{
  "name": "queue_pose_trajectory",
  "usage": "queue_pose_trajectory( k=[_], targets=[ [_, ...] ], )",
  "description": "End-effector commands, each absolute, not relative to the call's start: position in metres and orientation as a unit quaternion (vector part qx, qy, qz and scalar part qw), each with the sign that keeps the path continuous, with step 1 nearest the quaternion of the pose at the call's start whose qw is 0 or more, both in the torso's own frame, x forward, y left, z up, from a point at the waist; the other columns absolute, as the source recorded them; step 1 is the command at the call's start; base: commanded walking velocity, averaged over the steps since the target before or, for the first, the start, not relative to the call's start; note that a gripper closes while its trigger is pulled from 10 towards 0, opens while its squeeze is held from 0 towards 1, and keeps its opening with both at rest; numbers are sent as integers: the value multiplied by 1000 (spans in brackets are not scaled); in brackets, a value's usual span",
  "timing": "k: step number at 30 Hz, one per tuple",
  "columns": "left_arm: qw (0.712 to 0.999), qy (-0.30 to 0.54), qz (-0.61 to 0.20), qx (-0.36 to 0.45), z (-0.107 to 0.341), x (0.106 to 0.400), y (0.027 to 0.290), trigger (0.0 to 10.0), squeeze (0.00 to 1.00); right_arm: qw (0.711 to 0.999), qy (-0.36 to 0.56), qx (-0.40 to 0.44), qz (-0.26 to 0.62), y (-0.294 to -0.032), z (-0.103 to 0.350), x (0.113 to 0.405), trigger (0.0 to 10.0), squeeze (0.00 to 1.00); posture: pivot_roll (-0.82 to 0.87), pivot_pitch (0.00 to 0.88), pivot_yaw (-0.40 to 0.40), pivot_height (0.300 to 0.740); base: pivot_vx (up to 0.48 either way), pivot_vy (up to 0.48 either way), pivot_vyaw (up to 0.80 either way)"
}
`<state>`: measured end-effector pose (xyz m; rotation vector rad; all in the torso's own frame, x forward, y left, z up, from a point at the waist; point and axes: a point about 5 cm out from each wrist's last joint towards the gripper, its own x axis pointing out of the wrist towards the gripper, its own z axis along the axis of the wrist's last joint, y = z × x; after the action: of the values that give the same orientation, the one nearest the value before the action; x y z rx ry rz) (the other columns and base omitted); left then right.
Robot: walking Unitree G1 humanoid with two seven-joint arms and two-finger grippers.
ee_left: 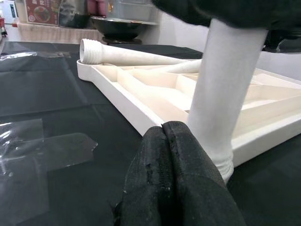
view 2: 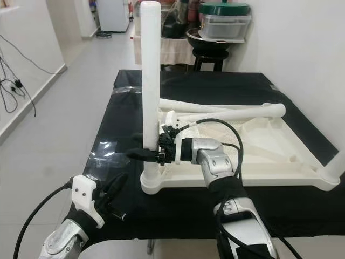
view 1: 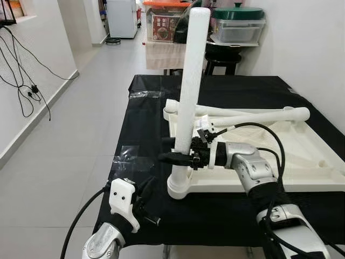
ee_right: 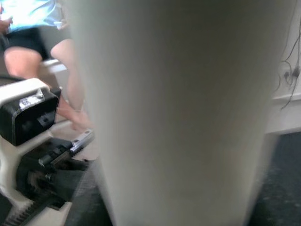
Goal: Building children table
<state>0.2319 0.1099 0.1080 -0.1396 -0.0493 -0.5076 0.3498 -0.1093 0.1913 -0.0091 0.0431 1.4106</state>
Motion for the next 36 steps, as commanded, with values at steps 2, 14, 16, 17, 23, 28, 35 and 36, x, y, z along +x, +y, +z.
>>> queue_pose_trajectory(
  k=[2,14,16,17,23,28,35,36],
  targets=[
    [966,-17,-249,-70,104,231,109,10000,0,761,26,-7,648,-108,185,350,0,0,76,0,-52,740,0,0,0],
    [966,-18,-246,-70,105,228,111,10000,0,970,119,44,205,-103,108,316,0,0,82,0,-80,740,0,0,0],
    [967,-18,-245,-68,105,228,112,10000,0,971,120,16,206,-92,103,304,0,0,71,0,-63,740,0,0,0],
    [967,-18,-245,-68,105,228,113,10000,0,967,113,-6,229,-83,102,297,0,0,62,0,-61,740,0,0,0],
    [967,-16,-247,-67,104,229,113,10000,0,971,95,7,220,-94,114,325,0,0,75,0,-71,740,0,0,0],
    [968,-18,-240,-65,104,229,114,10000,0,973,91,14,211,-97,121,331,10000,0,85,0,-70,740,0,0,0],
    [968,-17,-243,-65,105,229,114,10000,0,942,69,16,330,-98,142,342,10000,1000,81,0,-60,740,0,0,0],
    [968,-17,-243,-65,105,229,114,10000,0,942,69,16,330,-98,142,342,10000,1000,81,0,-60,740,0,0,0]
  ],
)
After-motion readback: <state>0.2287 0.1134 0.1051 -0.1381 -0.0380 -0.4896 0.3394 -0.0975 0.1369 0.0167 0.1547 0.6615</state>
